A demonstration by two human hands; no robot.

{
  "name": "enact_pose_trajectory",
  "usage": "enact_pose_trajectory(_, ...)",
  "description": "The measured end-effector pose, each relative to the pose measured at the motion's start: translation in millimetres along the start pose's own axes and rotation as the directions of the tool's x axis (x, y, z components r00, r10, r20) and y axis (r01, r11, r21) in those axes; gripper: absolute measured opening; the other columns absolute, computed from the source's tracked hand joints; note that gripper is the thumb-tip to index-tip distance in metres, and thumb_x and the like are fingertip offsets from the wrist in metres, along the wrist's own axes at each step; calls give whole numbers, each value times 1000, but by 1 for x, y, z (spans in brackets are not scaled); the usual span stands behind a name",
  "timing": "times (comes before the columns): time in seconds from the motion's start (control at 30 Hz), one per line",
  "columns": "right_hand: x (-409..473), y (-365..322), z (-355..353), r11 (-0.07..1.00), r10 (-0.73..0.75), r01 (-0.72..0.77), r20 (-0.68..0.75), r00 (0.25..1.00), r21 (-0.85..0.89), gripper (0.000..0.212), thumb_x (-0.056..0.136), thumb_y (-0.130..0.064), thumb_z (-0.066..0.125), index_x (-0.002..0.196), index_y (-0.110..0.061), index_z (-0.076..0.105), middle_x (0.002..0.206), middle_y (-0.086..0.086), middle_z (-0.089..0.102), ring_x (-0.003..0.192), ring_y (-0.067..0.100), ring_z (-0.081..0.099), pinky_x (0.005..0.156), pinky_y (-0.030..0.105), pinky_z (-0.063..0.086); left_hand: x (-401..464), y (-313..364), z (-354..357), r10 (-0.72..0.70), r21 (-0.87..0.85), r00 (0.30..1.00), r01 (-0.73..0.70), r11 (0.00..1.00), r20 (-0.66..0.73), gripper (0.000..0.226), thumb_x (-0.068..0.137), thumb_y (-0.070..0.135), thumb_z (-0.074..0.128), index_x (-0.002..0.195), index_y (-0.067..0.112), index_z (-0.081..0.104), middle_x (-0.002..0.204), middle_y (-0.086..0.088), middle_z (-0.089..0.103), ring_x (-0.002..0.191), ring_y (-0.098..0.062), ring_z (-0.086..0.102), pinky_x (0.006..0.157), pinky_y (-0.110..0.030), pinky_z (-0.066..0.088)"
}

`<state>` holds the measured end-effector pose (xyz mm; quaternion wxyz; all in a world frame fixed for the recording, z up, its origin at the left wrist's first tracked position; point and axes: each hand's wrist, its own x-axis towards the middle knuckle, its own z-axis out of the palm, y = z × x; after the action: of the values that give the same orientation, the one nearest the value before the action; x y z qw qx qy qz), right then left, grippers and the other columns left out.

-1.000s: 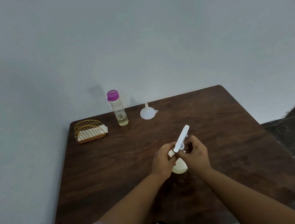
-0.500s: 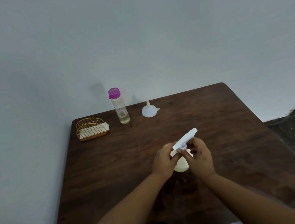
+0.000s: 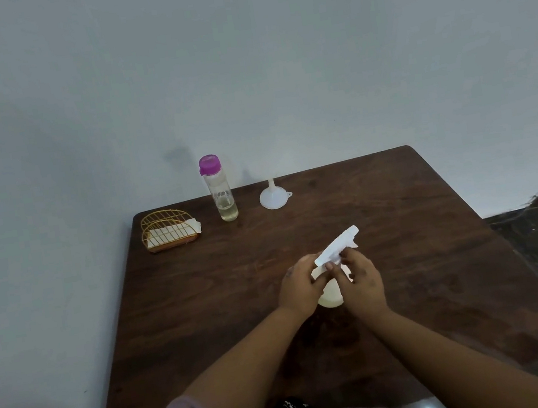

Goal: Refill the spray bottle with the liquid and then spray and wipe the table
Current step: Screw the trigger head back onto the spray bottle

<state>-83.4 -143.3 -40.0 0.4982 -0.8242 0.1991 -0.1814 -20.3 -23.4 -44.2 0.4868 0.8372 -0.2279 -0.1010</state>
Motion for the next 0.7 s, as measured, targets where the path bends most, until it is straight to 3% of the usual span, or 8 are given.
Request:
enact_pose_trajectory(0.1,-1,-10,4,987,98,-89,-66,993,133,19,80,-22,76,91,-22,60,94,-8,64,92,9,60,71,18,41,-1,2,0,13,-3,1000,-13,1000,-4,29,87,25,61,113,17,68,104,2,69,81,-3,55,70,-16,40)
enact_pose_trajectory(0.2,3,-16,8,971,180,-167,-67,981,172,26,77,-22,79,92,-20,58,98,-4,63,94,13,60,70,13,39,0,6,-2,22,2,1000,-22,1000,-14,31,83,23,59,112,15,68,102,0,69,80,-6,56,70,-20,42)
enact_pose_trajectory(0.3,7,-15,4,979,179,-176,-18,984,105,39,71,-29,83,95,-20,53,100,-6,59,94,12,58,69,14,40,2,6,-5,22,-23,999,-21,999,25,31,83,21,61,113,18,69,100,8,68,83,-3,58,71,-20,44)
enact_pose_trajectory(0.4,-1,-10,1,986,126,-130,43,991,101,59,64,-32,88,108,-19,50,109,-9,54,100,7,54,81,22,44,2,7,-6,-13,-101,998,19,995,55,24,85,32,67,108,33,68,96,14,69,86,-1,63,75,-20,49)
enact_pose_trajectory(0.53,-10,-2,5,998,47,-47,13,999,41,41,89,-29,66,126,-16,53,119,-8,48,110,13,52,88,27,43,2,4,-5,22,-45,999,-21,999,38,24,91,31,65,115,27,68,104,10,69,93,-2,62,77,-17,45)
enact_pose_trajectory(0.63,-4,-2,3,999,20,-19,-38,999,30,16,87,-27,68,100,-21,59,102,-10,54,99,13,56,78,27,45,1,5,-3,-5,1,1000,5,1000,0,20,92,30,64,108,18,68,89,13,63,78,-2,56,69,-19,40)
enact_pose_trajectory(0.7,-2,-5,5,997,53,-47,-80,995,68,21,80,-27,75,88,-21,57,91,-9,56,92,10,56,74,28,45,0,5,-2,-3,25,1000,3,1000,-16,17,90,23,64,104,15,68,86,12,61,74,-3,53,67,-19,38)
